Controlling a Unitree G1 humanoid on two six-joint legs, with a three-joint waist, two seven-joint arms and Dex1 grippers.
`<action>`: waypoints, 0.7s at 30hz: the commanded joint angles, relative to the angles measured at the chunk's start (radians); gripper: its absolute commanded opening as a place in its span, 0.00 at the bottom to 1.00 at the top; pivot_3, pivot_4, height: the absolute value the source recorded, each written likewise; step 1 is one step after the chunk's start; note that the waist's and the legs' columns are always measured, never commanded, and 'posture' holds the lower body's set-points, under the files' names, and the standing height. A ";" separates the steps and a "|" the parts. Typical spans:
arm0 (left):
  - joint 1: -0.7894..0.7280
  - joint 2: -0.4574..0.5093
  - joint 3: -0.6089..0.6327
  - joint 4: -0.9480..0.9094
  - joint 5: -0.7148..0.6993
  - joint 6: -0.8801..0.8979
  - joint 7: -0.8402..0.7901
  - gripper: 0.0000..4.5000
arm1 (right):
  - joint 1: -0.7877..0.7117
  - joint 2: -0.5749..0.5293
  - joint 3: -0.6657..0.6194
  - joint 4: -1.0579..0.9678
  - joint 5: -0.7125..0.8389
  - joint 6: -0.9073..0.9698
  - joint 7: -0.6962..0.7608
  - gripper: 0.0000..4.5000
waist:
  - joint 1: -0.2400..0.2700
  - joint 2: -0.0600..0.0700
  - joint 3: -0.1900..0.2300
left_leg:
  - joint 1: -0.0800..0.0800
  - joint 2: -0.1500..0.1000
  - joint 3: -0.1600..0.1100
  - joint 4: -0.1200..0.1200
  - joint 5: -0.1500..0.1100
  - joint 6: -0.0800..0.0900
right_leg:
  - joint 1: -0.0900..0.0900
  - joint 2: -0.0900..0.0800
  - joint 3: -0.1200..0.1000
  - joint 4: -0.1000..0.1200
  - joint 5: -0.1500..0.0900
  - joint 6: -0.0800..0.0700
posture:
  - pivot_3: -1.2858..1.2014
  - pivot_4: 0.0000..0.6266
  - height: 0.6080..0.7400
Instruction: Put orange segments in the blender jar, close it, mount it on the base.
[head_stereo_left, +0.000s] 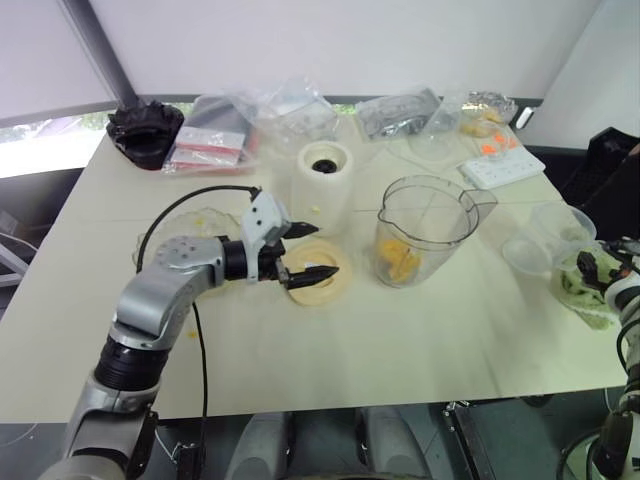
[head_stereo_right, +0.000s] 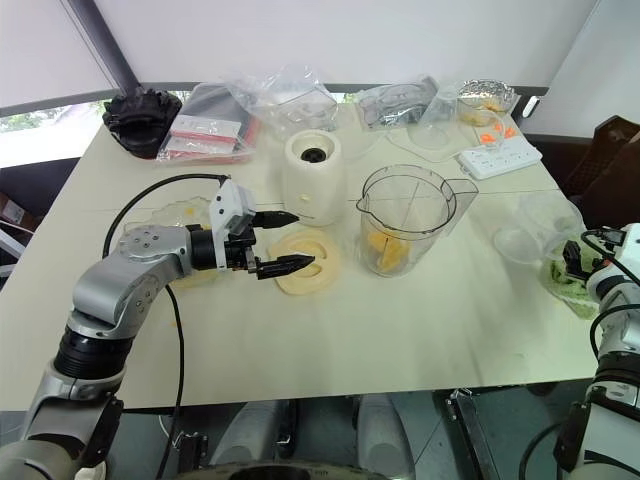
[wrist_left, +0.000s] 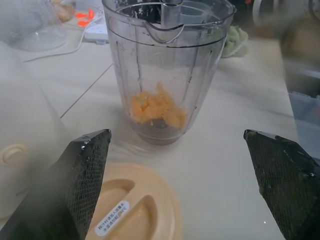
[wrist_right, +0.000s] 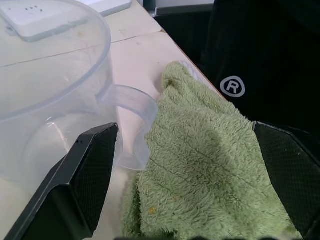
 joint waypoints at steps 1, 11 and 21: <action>-0.030 0.009 -0.002 -0.048 -0.021 0.006 0.010 0.98 | -0.042 -0.033 -0.002 0.028 -0.013 -0.046 -0.005 1.00 | 0.000 0.000 0.000 | 0.000 0.000 0.000 0.000 0.000 0.000 | 0.000 0.000 0.000 0.000 0.000 0.000 | 0.52 0.24 1.00; -0.050 0.035 0.000 -0.052 -0.031 0.013 0.015 0.98 | -0.132 -0.030 0.026 0.187 -0.052 -0.150 -0.028 1.00 | -0.003 0.000 0.000 | 0.000 -0.001 0.000 0.000 0.000 0.000 | 0.000 0.000 0.000 -0.001 0.000 0.000 | 0.52 0.24 1.00; -0.059 0.037 -0.007 -0.057 -0.032 0.011 0.032 1.00 | -0.166 -0.036 0.036 0.269 -0.065 -0.209 -0.037 0.69 | -0.003 0.000 0.000 | 0.000 -0.001 0.000 0.000 0.000 0.000 | 0.001 0.000 0.000 -0.001 0.000 0.000 | 0.52 0.24 1.00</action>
